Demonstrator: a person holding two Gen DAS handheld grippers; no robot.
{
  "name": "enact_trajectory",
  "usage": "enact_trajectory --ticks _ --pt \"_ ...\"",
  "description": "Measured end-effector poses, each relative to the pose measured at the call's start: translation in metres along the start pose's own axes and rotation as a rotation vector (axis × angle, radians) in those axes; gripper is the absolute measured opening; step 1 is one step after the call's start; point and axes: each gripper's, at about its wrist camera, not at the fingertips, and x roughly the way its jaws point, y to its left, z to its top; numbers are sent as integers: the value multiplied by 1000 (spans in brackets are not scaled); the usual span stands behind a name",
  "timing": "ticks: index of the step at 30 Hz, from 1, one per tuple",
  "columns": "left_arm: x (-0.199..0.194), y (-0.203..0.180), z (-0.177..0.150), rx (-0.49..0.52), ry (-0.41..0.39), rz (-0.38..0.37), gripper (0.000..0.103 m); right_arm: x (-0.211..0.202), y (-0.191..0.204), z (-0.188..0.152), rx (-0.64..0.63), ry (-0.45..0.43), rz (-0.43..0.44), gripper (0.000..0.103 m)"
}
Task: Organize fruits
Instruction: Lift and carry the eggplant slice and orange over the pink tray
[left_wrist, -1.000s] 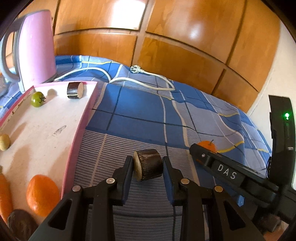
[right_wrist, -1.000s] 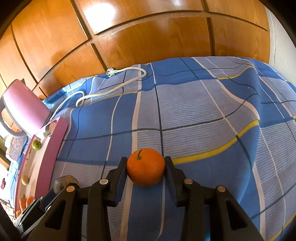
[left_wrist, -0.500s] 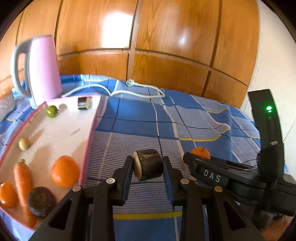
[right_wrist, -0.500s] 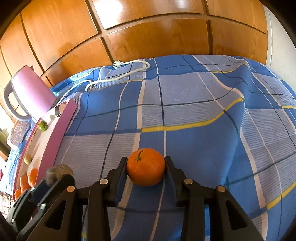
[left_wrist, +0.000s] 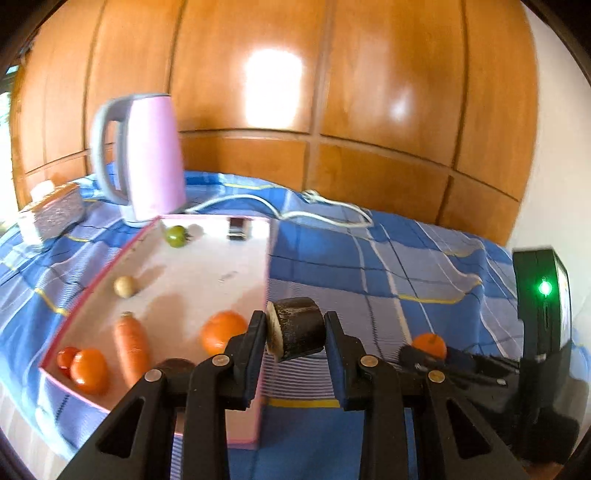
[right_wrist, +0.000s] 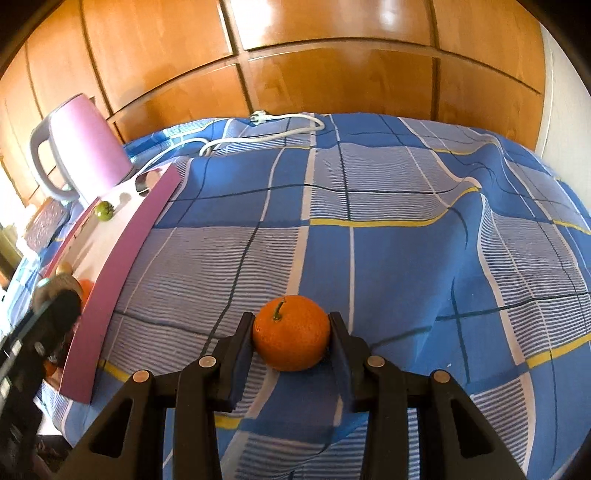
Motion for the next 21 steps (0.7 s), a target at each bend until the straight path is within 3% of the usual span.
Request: enact_trajectory --ticks 9,21 --pt "-19 43 11 -116 -65 96 32 -12 32 -2 -100 -80 84 39" --pt "-10 93 15 -294 -50 203 32 -26 82 12 -131 -108 209 39"
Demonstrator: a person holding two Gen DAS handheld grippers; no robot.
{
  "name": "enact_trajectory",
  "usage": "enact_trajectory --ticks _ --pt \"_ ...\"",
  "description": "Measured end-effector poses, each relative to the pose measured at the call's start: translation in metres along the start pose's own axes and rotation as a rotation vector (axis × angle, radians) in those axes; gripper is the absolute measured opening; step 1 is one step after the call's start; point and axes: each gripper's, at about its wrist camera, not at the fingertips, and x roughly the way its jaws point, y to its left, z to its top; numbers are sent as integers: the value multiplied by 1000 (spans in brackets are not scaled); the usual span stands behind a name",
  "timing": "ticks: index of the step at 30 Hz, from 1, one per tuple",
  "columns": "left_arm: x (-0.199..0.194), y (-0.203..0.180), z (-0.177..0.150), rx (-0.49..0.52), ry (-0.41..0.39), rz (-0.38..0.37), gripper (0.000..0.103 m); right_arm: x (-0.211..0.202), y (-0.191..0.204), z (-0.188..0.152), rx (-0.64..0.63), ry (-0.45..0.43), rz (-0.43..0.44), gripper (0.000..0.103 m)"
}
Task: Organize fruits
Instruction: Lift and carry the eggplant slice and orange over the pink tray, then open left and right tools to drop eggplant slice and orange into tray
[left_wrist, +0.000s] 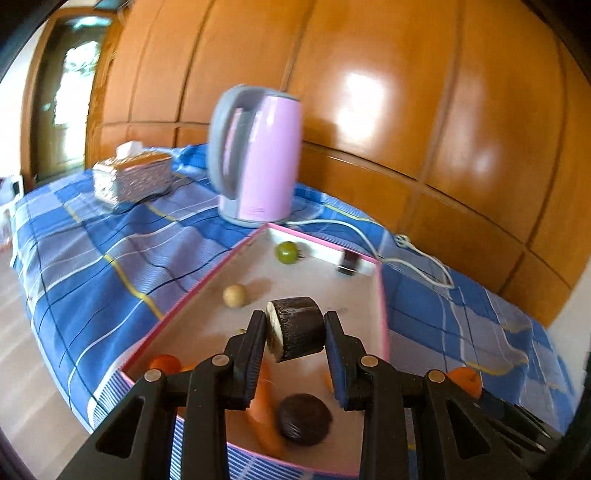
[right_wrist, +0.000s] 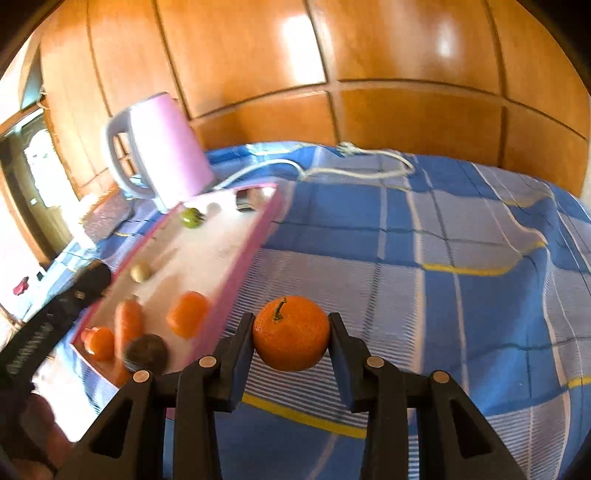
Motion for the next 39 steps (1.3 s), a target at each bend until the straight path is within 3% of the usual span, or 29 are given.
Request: enact_trajectory --ticks 4,10,20,24,27,39 --pt "11 24 8 -100 30 3 32 0 20 13 -28 -11 51 39" --pt "21 45 17 -187 69 -54 32 9 43 27 -54 2 113 39" --pt "32 49 28 -169 75 -6 32 38 64 49 -49 37 153 39" --pt "36 43 25 -146 73 8 32 50 64 52 -35 65 154 39" --pt "38 39 24 -128 75 24 38 58 60 52 -15 83 150 40" --pt "43 38 20 -129 92 50 39 73 60 49 -20 117 157 41"
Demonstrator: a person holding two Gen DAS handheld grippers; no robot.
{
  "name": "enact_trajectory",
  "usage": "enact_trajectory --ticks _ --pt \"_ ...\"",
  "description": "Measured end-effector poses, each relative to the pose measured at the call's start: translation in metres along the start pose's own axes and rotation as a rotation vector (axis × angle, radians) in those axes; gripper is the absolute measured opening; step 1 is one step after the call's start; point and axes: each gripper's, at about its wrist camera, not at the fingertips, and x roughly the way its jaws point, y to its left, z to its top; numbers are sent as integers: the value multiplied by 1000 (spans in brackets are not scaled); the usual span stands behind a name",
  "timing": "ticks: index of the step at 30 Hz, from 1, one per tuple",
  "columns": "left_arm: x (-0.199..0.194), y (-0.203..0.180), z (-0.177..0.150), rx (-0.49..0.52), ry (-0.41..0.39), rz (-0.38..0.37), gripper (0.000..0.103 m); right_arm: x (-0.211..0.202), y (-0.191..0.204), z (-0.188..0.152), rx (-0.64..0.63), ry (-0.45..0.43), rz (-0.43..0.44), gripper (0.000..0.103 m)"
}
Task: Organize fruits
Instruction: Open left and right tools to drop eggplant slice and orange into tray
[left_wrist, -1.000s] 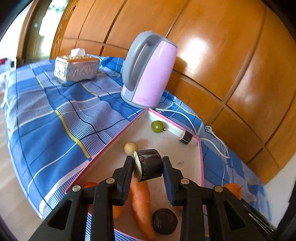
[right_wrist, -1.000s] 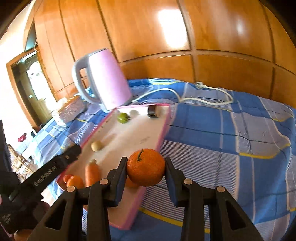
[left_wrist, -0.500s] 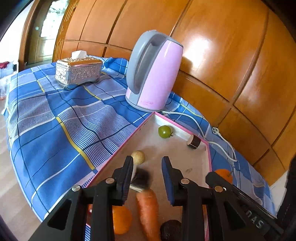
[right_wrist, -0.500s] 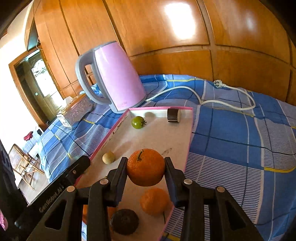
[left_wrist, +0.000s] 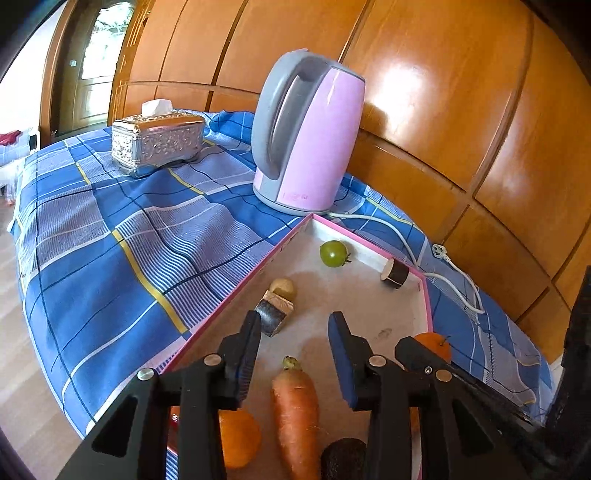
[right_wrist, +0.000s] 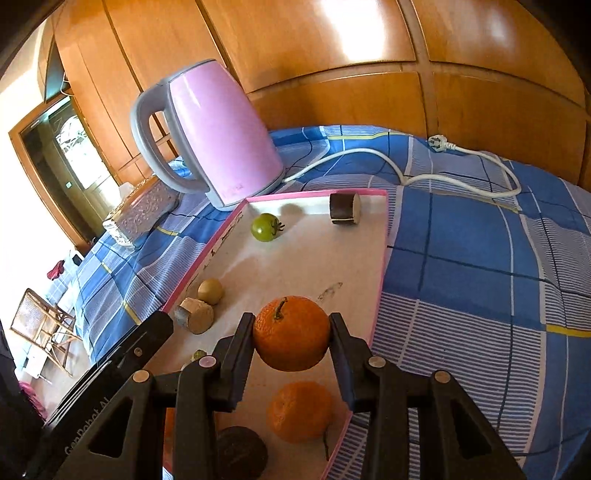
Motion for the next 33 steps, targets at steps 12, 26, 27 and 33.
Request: enact_trajectory --ticks 12,26,27,33 --pt "3 11 0 -50 7 27 47 -9 -1 2 23 -41 7 45" --pt "-8 12 -2 -54 -39 38 50 -24 -4 -15 51 -50 -61 45" --pt "-9 12 -2 -52 -41 37 50 -26 -4 -16 49 -50 -68 45" --pt "-17 4 -4 -7 -49 31 50 -35 0 -22 26 -60 -96 45"
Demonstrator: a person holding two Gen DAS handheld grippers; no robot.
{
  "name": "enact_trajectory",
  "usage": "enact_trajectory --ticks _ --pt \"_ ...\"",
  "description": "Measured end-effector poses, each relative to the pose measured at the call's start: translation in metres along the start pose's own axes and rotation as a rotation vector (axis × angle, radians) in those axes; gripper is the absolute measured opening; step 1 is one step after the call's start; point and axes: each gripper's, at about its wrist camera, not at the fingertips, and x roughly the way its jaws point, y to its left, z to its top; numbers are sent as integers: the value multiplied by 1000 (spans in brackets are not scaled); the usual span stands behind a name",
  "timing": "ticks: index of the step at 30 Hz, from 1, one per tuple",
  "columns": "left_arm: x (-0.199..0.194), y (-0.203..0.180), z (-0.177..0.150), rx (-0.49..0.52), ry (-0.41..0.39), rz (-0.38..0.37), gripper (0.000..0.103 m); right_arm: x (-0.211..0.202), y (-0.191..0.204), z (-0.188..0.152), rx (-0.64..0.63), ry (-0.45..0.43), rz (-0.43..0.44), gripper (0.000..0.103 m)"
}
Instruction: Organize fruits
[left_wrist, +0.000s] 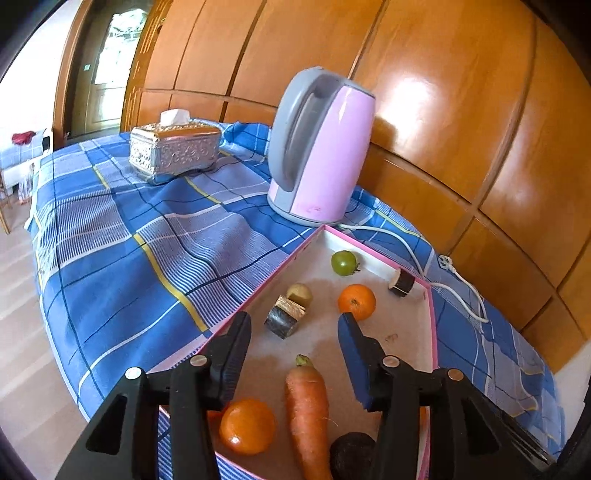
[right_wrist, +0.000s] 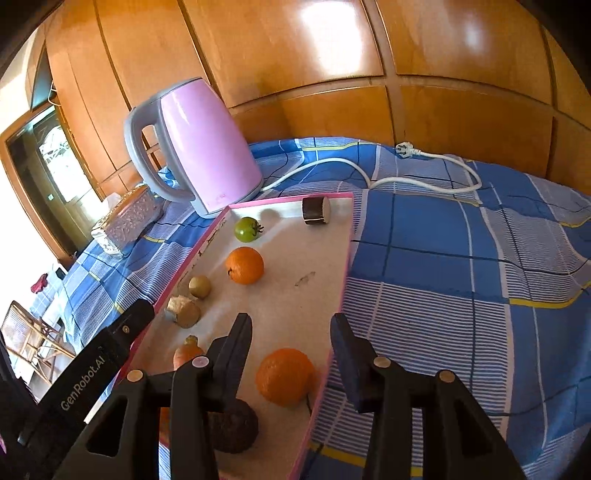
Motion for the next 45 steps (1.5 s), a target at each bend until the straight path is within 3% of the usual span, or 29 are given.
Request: enact_trajectory --ticks 6,23,32,45 --pt "-15 -11 -5 66 -8 -5 50 -12 1 -5 -14 -15 -32 45" --pt "-79 -9 -27 253 -71 32 78 -66 5 -34 -63 -81 -127 46" --pt "-114 5 -48 269 -99 29 92 -95 12 -51 -89 -116 -151 51" --pt "-148 0 -61 313 -154 17 97 -125 14 -66 -76 -150 -171 51"
